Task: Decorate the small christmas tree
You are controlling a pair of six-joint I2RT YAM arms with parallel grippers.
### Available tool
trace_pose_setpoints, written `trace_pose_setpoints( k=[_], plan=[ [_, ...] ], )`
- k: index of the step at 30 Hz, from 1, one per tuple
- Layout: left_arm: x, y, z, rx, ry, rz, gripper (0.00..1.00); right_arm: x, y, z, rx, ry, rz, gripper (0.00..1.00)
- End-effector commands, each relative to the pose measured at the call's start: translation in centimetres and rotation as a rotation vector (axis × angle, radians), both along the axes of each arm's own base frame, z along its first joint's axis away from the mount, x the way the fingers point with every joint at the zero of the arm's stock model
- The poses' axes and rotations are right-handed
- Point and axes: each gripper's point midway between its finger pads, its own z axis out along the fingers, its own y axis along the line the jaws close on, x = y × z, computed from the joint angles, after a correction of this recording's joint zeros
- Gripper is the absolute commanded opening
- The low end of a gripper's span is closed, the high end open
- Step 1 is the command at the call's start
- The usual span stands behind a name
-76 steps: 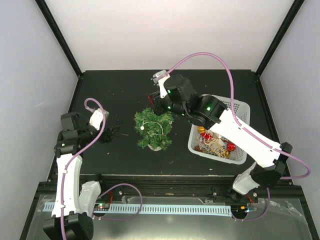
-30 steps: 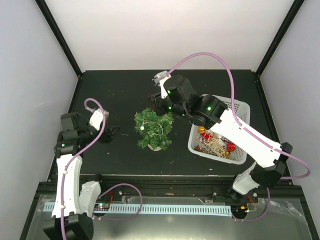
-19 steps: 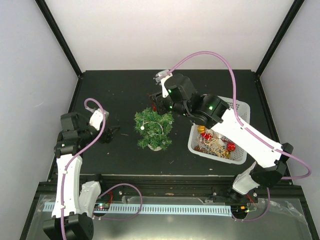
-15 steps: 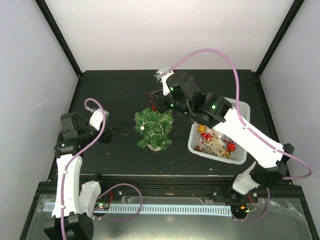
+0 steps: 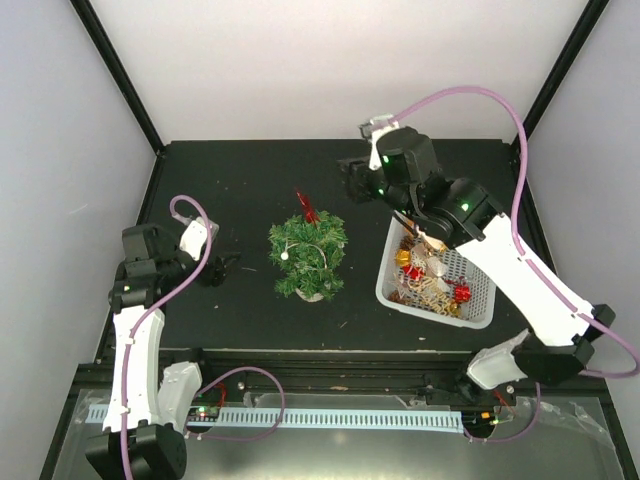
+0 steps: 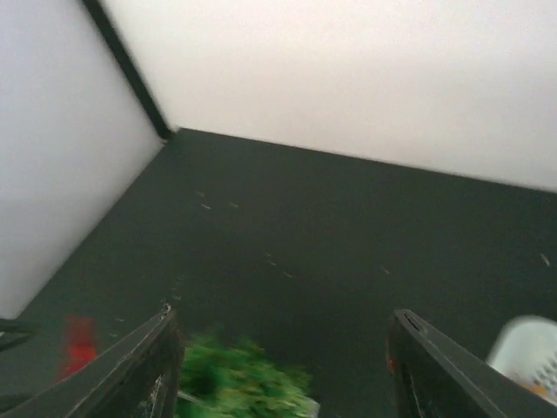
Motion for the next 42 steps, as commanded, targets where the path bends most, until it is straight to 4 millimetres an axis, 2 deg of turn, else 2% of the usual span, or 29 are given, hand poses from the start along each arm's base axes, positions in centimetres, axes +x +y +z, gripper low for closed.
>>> trace_pose_setpoints(
  k=[1,5,9,14,18,21,29,38,42],
  plan=[
    [0.0,-0.2,0.5,-0.006,-0.019,-0.024,0.78,2.3,-6.1,-7.4,-0.006,0.165,-0.189,0.65],
    [0.1,-0.2,0.3,-0.008,-0.012,-0.025,0.78,3.2,-11.0,-14.7,0.008,0.283,-0.348,0.65],
    [0.1,-0.2,0.2,-0.009,-0.006,-0.025,0.78,3.2,-14.0,-21.2,0.008,0.395,-0.448,0.65],
    [0.2,-0.1,0.2,-0.007,-0.002,-0.022,0.78,3.1,-15.2,-27.2,0.058,0.525,-0.497,0.64],
    [0.2,0.0,0.1,-0.006,-0.001,-0.02,0.78,3.2,-15.8,-30.6,0.14,0.601,-0.519,0.61],
    [0.2,0.1,0.2,-0.003,-0.001,-0.017,0.78,3.3,-15.8,-32.7,0.217,0.648,-0.51,0.56],
    [0.1,0.1,0.2,-0.001,-0.007,-0.016,0.78,3.4,-15.4,-35.8,0.246,0.698,-0.516,0.42],
    [0.1,0.2,0.3,0.001,-0.014,-0.008,0.78,3.7,-15.4,-37.1,0.247,0.713,-0.51,0.34],
    [0.1,0.3,0.3,0.001,-0.016,-0.006,0.78,3.4,-15.4,-37.7,0.235,0.73,-0.508,0.33]
  ],
)
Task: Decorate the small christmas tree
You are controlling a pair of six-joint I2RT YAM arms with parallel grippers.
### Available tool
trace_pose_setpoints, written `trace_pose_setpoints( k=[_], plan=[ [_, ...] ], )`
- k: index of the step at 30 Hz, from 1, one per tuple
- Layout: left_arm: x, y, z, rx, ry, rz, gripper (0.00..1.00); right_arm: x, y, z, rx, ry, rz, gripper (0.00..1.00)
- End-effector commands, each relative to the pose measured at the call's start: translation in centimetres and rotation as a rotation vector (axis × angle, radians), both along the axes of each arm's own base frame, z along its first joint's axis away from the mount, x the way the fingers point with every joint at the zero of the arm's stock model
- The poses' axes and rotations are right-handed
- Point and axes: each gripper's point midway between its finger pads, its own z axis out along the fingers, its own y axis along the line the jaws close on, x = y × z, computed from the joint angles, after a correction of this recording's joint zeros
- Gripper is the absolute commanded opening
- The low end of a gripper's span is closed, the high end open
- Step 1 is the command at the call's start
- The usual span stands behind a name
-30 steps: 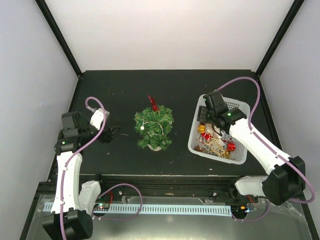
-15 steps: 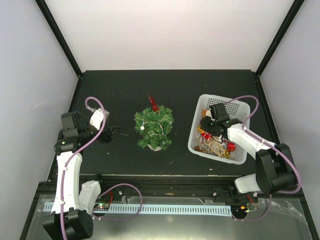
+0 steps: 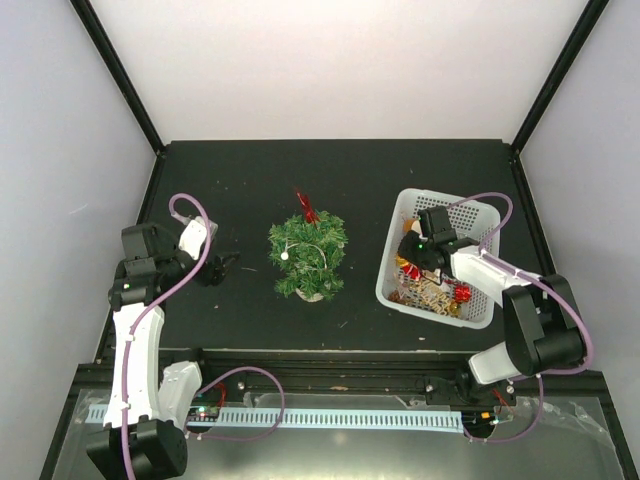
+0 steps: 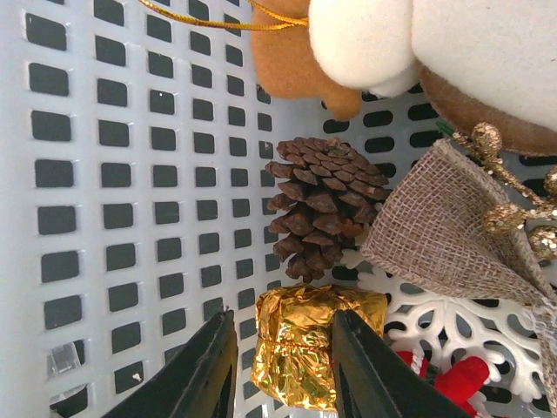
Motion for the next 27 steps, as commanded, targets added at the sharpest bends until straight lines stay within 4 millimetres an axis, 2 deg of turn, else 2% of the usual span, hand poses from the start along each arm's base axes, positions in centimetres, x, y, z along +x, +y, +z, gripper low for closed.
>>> trace_pose_setpoints(
  k=[1,6,19,27],
  plan=[
    [-0.2,-0.1,0.7,0.002,-0.029,-0.016,0.78,0.0,-0.1,-0.5,0.008,0.001,0.002,0.33],
    [-0.2,-0.1,0.7,0.001,-0.032,-0.015,0.78,-0.8,-0.4,-1.2,-0.007,0.019,0.006,0.33],
    [-0.2,-0.1,0.7,0.001,-0.036,-0.014,0.78,-1.4,-1.1,-0.9,-0.04,0.002,0.011,0.33],
    [-0.2,-0.1,0.8,0.002,-0.041,-0.014,0.78,-1.7,-1.1,-1.7,-0.045,0.016,0.019,0.26]
  ],
)
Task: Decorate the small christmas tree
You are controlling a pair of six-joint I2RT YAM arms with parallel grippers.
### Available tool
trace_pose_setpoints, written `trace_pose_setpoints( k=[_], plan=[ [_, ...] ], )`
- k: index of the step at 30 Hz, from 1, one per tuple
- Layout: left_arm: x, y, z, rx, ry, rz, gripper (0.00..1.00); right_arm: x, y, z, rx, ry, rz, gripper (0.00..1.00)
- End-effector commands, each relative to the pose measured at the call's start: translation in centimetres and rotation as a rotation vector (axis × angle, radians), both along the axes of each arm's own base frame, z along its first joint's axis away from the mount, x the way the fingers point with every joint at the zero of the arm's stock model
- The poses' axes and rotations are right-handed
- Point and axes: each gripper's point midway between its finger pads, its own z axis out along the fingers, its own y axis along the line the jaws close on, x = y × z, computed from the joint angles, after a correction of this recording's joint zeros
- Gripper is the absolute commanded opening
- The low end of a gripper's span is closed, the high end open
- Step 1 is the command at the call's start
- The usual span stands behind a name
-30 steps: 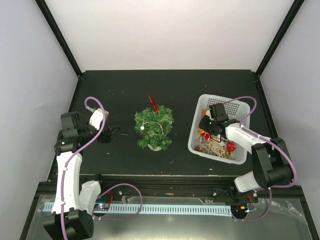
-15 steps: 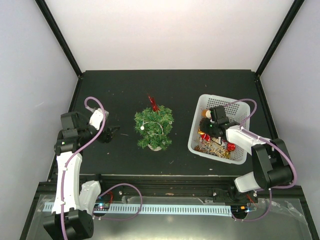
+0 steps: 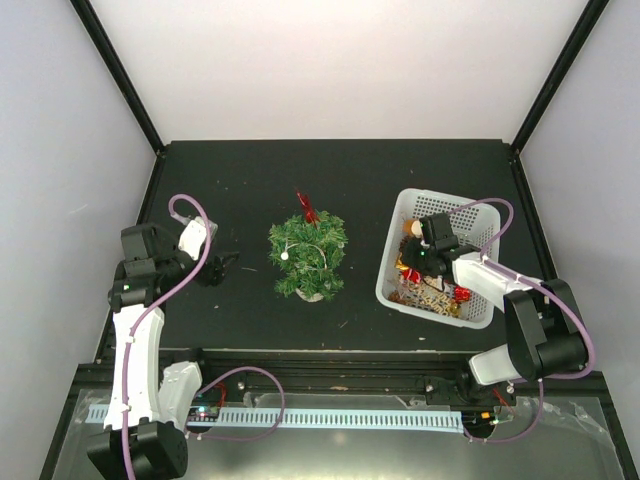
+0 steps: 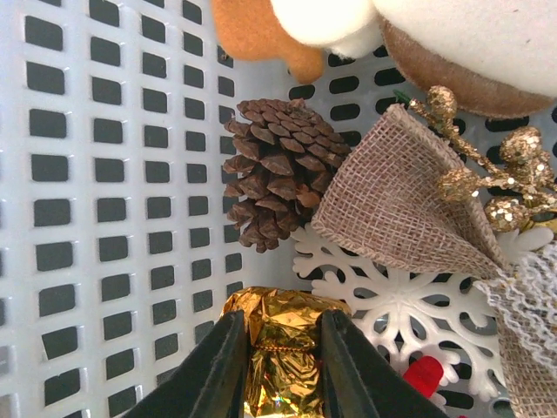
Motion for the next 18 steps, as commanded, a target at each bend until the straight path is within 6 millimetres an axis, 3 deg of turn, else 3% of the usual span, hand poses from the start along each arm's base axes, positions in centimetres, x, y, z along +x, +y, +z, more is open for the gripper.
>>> trace_pose_setpoints(
  k=[1,8,13,18],
  plan=[
    [-0.2,-0.1,0.6,-0.001,-0.032,-0.014,0.78,-0.4,-0.5,-0.5,-0.022,0.006,0.002,0.23],
    [-0.1,-0.1,0.6,-0.002,-0.033,-0.014,0.78,-0.4,-0.6,-0.1,-0.026,-0.002,0.001,0.01],
    [-0.1,-0.1,0.6,-0.003,-0.033,-0.016,0.78,-0.4,-1.0,1.2,-0.042,-0.029,-0.007,0.01],
    [-0.1,-0.1,0.5,-0.005,-0.032,-0.016,0.78,-0.4,-1.9,4.3,-0.076,-0.097,-0.015,0.01]
  ],
)
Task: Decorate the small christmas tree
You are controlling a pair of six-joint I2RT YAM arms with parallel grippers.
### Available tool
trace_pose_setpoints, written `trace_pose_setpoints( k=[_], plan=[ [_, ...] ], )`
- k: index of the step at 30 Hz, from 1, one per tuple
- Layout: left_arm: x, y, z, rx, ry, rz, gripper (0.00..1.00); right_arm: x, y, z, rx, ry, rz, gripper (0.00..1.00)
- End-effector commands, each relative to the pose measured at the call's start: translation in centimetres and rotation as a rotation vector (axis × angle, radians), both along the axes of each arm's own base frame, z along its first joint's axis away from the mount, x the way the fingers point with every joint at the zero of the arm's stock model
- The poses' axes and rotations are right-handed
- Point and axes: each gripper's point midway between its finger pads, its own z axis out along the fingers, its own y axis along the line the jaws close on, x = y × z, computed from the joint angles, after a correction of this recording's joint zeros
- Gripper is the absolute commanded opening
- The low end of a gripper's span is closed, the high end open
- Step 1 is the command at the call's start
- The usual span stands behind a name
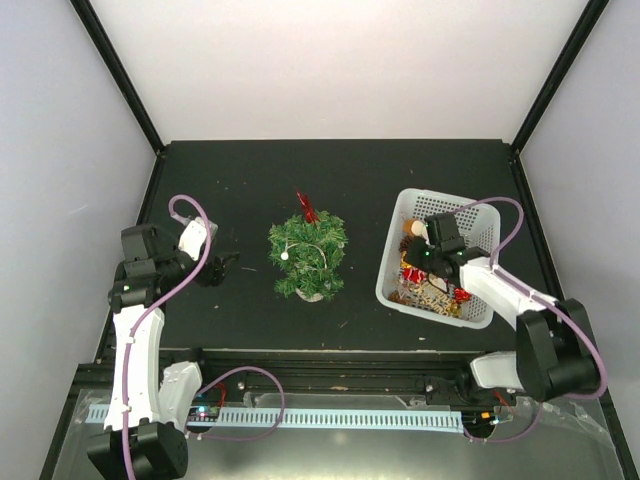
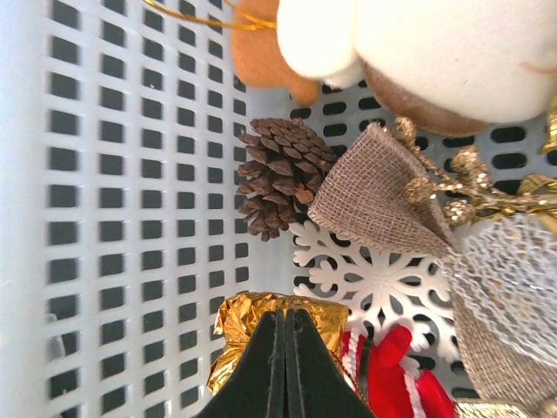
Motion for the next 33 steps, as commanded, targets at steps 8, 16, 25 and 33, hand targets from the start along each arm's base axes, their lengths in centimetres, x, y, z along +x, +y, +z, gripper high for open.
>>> trace_pose_setpoints(
  k=[8,16,25,33],
  plan=[
    [0.0,-0.2,0.4,-0.011,-0.027,-0.024,0.78,-1.0,-1.0,9.0,-0.034,-0.211,0.054,0.01],
    [0.0,-0.3,0.3,-0.016,-0.029,-0.028,0.78,-3.1,0.7,14.4,-0.014,-0.404,0.212,0.01],
    [0.0,-0.2,0.3,-0.014,-0.035,-0.022,0.78,-7.0,7.9,20.0,0.008,-0.535,0.49,0.01],
    [-0.1,-0.2,0.4,-0.009,-0.043,-0.017,0.78,-9.8,13.3,23.1,0.086,-0.6,0.65,0.01]
  ],
)
